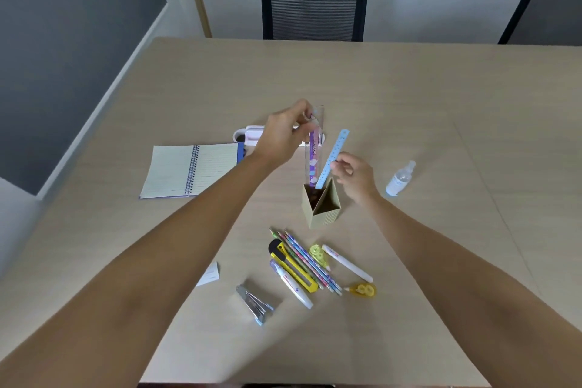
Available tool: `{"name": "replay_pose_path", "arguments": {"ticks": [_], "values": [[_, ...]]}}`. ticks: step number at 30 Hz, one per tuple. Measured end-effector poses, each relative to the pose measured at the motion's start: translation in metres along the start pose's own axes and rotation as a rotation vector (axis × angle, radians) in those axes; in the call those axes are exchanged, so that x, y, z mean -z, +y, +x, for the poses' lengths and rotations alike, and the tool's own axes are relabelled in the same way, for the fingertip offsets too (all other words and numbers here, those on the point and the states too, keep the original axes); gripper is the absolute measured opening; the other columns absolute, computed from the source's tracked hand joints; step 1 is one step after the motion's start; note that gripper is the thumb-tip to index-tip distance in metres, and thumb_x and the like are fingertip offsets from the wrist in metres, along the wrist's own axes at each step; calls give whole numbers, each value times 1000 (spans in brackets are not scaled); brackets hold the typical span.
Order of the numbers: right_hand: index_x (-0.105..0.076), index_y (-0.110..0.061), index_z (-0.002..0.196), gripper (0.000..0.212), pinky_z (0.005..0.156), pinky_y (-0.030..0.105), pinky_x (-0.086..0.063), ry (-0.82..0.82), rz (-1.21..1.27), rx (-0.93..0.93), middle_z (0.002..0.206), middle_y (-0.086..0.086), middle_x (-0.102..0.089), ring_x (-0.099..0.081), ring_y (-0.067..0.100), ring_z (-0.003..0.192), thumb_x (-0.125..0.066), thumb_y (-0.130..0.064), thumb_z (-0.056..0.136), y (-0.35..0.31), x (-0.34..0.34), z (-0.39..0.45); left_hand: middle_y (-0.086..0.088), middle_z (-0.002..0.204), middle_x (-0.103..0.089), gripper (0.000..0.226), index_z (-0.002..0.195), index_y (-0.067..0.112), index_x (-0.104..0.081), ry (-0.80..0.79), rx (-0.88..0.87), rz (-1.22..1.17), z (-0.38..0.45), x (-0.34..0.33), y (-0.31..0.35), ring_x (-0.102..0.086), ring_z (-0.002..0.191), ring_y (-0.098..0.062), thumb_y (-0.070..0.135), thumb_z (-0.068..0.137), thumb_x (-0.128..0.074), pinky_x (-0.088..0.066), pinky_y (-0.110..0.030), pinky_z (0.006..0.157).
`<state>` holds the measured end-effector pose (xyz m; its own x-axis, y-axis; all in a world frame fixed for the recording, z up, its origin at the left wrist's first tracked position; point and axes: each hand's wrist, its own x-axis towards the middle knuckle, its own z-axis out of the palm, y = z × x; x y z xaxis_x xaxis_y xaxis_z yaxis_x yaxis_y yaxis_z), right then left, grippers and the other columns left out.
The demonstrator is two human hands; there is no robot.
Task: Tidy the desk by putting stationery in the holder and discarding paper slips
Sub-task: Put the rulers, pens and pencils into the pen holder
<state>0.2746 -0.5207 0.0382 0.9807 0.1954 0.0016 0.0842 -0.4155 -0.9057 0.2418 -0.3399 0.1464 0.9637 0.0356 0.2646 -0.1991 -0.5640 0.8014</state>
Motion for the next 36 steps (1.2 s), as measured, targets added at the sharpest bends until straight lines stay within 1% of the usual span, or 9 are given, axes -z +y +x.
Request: {"name": "replay_pose_path", "arguments": {"ticks": [3, 10, 14, 17, 22, 26, 30, 34, 36], "values": [[-63, 2, 77, 13, 72, 29, -44, -88, -147, 9, 71, 14, -66, -67, 17, 69, -63, -9, 84, 10, -4, -3, 1, 77, -59, 14, 97, 4, -55, -17, 5, 7, 2, 3, -2, -65, 62, -21, 15, 89, -59, -50, -19, 62], [-71, -6, 90, 11, 85, 46, -53, -43, -246, -20, 87, 18, -72, -66, 33, 83, -65, -7, 81, 26, -7, -11, -3, 105, -60, 46, 130, 10, -45, -35, 196, -38, -26, 8, -21, -62, 89, -14, 15, 88, -63, -35, 8, 72], [-66, -8, 98, 15, 77, 26, -48, 67, -278, 7, 84, 5, -67, -63, 20, 75, -63, -10, 84, 30, 1, -46, -6, 111, -61, 47, 126, 10, -48, -92, 297, 89, -77, 16, -62, -59, 99, -16, 16, 84, -68, -46, -27, 90], [-66, -9, 80, 6, 64, 9, -41, -29, -353, 53, 74, 4, -71, -62, 14, 67, -61, -7, 82, 47, 3, -90, -12, 110, -65, 28, 108, 9, -63, -386, 280, 286, -139, 20, -102, -56, 94, -14, 7, 81, -68, -48, -40, 95], [-66, -10, 67, 13, 62, 24, -45, -372, -441, 0, 66, 4, -70, -58, 11, 57, -60, -3, 77, 72, -17, -140, -4, 131, -43, 48, 122, 20, -57, -892, 361, 479, -235, -7, -143, -46, 120, -19, 11, 76, -71, -42, -26, 92], [-66, -9, 73, 9, 57, 19, -42, -551, -514, 45, 63, -6, -63, -54, -3, 52, -63, -13, 80, 58, -55, -154, 3, 130, -45, 35, 112, 22, -63, -735, 318, 505, -256, -16, -150, -51, 115, -12, 13, 78, -68, -44, -25, 82], [-56, -8, 68, 24, 59, 33, -41, -705, -754, 0, 75, 15, -62, -52, 25, 71, -63, -26, 83, 47, -90, -156, 2, 126, -51, 25, 107, 22, -64, -707, 325, 493, -261, -16, -157, -53, 113, -16, 21, 82, -66, -44, -28, 83], [-61, 4, 95, 27, 65, 31, -36, -773, -971, -40, 92, 21, -58, -56, 32, 88, -57, -22, 87, 35, -104, -162, 9, 73, -58, 13, 76, 26, -57, -633, 382, 317, -259, 2, -150, -55, 76, -15, 21, 77, -69, -40, -30, 66], [-58, 0, 86, 19, 62, 30, -40, -746, -952, -19, 86, 15, -57, -57, 32, 90, -54, -18, 88, 33, -100, -164, 7, 61, -61, 13, 73, 23, -62, -512, 441, 132, -252, 15, -140, -54, 60, -9, 13, 75, -70, -42, -25, 60]]}}
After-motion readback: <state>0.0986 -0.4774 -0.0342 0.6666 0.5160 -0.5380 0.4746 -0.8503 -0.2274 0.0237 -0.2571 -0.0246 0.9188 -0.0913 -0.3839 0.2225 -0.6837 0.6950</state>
